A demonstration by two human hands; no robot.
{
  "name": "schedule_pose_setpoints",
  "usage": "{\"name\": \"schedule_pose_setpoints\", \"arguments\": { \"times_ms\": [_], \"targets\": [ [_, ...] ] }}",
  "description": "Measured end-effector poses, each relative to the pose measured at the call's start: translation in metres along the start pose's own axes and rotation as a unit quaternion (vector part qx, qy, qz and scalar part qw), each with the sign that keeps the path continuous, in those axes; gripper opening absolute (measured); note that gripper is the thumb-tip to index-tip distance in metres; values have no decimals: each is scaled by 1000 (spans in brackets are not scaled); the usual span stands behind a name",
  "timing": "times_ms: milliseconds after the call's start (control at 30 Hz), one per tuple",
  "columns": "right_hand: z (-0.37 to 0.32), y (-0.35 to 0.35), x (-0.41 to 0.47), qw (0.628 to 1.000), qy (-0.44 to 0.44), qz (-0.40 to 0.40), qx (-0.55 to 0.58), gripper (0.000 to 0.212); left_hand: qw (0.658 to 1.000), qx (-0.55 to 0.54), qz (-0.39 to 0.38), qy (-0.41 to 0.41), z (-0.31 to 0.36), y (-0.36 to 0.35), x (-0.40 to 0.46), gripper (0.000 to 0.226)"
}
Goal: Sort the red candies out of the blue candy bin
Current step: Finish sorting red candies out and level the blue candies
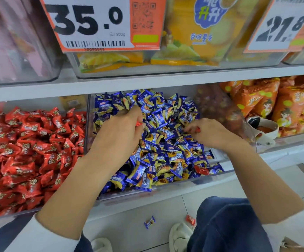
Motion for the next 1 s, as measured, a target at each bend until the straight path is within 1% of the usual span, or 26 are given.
{"name": "schedule_pose_setpoints", "arguments": {
  "times_ms": [100,167,233,300,400,467,533,567,633,667,800,867,933,1000],
  "targets": [
    [-2,-12,1,998,46,-17,-43,47,1000,4,-14,-4,0,-3,1,13],
    [-2,-21,4,995,63,-16,-72,49,999,3,-29,-12,0,-6,1,12],
    [-2,-26,5,994,67,-12,-80,38,999,8,-36,-22,1,-8,0,11],
    [-3,-22,3,995,72,-3,-62,26,999,10,-30,-33,3,-9,0,9],
    [4,-6,-4,997,47,47,-26,23,999,3,-15,-50,4,-10,0,7],
    [12,4,-12,996,38,76,-29,21,998,-1,-6,-59,5,-10,1,5],
    [19,7,-20,997,27,57,-32,17,998,-6,-7,-64,8,-11,1,3],
    [21,7,-24,999,25,34,-33,19,998,-8,-13,-67,9,-12,0,2],
    [21,1,-27,998,28,-7,-50,27,997,-8,-39,-67,13,-17,-2,2],
    [20,-2,-27,998,30,-11,-58,28,996,-3,-56,-63,15,-20,-3,4],
    [18,-9,-24,996,51,0,-73,29,990,44,-119,-64,24,-32,-8,12],
    [16,-12,-21,995,61,-5,-74,26,985,37,-147,-80,29,-37,-7,13],
    [15,-11,-21,994,58,19,-87,21,975,19,-191,-109,39,-44,-3,14],
    [17,-6,-22,992,45,65,-98,23,955,10,-259,-141,53,-59,5,16]
  ]
}}
Point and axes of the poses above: each hand's wrist, its own x-axis towards the middle knuckle, its own y-axis out of the back of the hand, z = x × y, the point moved 1 cm from there along x, towards the middle knuckle, and after that the axes turned 9 degrees about -x, right-handed, at the moved point
